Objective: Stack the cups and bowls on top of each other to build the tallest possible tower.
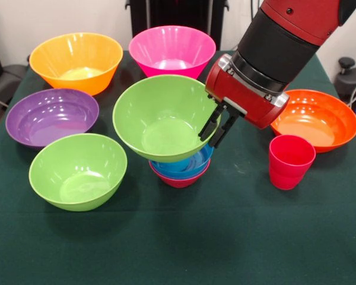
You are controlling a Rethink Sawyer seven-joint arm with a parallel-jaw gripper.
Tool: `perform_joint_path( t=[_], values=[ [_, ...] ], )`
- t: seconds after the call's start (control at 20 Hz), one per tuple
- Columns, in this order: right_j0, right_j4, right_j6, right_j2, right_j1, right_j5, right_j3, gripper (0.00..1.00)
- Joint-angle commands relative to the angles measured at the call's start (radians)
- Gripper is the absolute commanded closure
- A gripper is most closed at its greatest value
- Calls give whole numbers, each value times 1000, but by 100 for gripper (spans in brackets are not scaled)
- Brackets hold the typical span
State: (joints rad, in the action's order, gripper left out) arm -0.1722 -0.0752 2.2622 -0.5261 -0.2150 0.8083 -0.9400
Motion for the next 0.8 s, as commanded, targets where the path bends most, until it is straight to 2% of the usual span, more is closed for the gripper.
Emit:
perform_joint_path(
  t=[0.05,0.8],
  values=[
    [-13,11,60,137,27,-54,-88,100],
    [-16,1,71,146,26,-77,-86,100]
  ],
)
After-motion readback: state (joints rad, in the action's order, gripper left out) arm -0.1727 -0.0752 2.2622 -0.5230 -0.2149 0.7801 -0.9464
